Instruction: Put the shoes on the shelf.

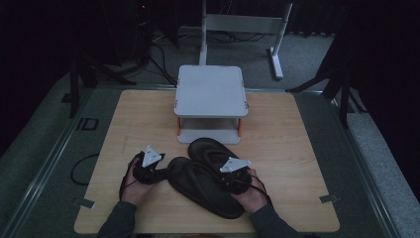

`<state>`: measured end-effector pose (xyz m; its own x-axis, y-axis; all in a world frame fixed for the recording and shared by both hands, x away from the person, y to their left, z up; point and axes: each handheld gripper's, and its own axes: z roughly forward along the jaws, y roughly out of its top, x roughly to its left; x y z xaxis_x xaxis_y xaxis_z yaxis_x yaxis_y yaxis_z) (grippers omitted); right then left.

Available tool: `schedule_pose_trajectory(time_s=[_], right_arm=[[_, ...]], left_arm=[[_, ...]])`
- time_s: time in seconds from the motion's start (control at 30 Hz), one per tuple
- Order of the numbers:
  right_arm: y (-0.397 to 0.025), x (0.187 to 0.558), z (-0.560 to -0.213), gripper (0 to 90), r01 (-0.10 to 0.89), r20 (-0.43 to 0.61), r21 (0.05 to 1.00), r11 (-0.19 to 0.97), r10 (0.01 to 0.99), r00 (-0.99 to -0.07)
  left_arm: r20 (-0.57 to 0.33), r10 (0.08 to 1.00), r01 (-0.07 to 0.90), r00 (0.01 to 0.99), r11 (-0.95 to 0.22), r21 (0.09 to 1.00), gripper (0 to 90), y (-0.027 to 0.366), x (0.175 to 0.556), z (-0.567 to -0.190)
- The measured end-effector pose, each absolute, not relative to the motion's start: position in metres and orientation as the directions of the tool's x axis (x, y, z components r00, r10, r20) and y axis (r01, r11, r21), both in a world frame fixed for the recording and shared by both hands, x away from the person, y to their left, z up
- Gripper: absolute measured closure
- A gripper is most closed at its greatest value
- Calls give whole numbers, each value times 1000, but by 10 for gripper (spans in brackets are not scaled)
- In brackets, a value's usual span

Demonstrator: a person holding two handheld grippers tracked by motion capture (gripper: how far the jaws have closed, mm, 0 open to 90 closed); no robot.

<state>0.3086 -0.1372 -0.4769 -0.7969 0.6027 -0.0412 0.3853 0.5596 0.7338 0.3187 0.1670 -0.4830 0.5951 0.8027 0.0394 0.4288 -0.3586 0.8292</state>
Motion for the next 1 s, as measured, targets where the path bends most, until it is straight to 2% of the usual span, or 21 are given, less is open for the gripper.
schedule_pose_trajectory(time_s=[0.5, 1.0], right_arm=[[-133, 311, -470, 753, 438, -20, 747, 499, 677, -736], [-132, 341, -456, 752, 490, 20, 776, 397, 761, -648]], left_arm=[[37, 827, 421, 561, -324, 847, 448, 179, 315, -478], [33, 831, 425, 555, -318, 847, 449, 180, 315, -479]])
